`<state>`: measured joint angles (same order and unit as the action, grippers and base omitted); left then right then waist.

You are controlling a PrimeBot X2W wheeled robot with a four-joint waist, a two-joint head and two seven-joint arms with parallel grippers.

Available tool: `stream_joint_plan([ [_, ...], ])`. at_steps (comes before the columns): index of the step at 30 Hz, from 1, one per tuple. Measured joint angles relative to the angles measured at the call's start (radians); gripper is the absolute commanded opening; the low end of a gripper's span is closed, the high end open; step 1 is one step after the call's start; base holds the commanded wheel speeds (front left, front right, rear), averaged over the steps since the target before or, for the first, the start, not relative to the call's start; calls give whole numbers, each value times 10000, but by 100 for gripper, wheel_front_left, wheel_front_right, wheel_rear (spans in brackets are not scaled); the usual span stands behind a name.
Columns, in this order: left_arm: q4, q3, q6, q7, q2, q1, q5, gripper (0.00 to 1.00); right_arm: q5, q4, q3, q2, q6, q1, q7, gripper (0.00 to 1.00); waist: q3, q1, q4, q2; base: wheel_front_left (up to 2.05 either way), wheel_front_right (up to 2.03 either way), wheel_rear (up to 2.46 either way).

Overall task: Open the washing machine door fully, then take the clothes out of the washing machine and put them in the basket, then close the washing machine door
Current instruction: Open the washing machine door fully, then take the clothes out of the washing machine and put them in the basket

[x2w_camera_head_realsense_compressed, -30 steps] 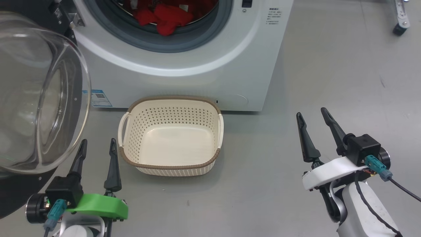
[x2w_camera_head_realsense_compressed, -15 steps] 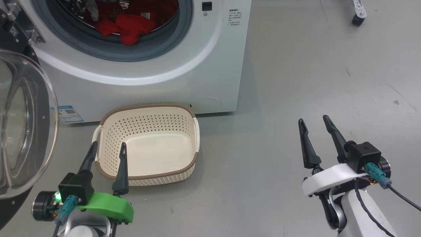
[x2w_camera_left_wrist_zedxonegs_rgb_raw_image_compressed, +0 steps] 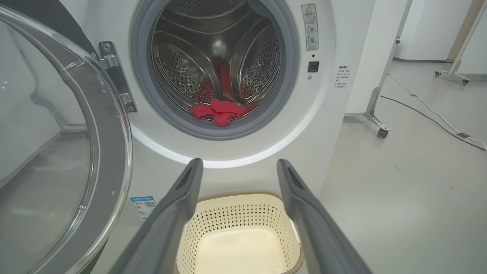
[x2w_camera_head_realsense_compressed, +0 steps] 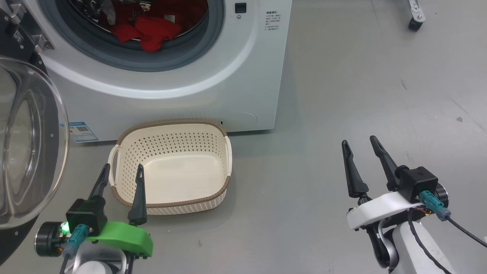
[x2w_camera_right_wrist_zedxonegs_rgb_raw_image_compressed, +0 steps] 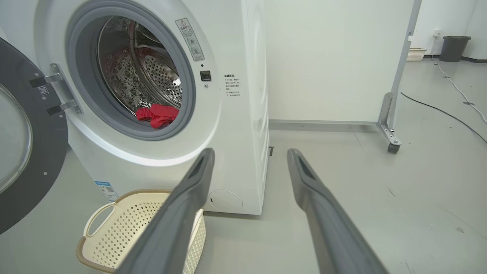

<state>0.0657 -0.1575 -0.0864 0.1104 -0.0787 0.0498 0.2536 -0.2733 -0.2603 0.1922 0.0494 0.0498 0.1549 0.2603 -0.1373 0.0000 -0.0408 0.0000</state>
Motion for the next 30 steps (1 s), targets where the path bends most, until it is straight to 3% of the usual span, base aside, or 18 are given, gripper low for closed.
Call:
stream_joint_plan([
  [18,-203,198,-138,-127,38,-203,-21,100,-109,119,69,0,-35,-3,0,100,34,0,59,0,2,-4,2],
  [30,-441,196,-142,-127,63,-239,-109,100,-167,138,107,0,-100,-8,0,100,42,0,98,0,32,-64,32],
])
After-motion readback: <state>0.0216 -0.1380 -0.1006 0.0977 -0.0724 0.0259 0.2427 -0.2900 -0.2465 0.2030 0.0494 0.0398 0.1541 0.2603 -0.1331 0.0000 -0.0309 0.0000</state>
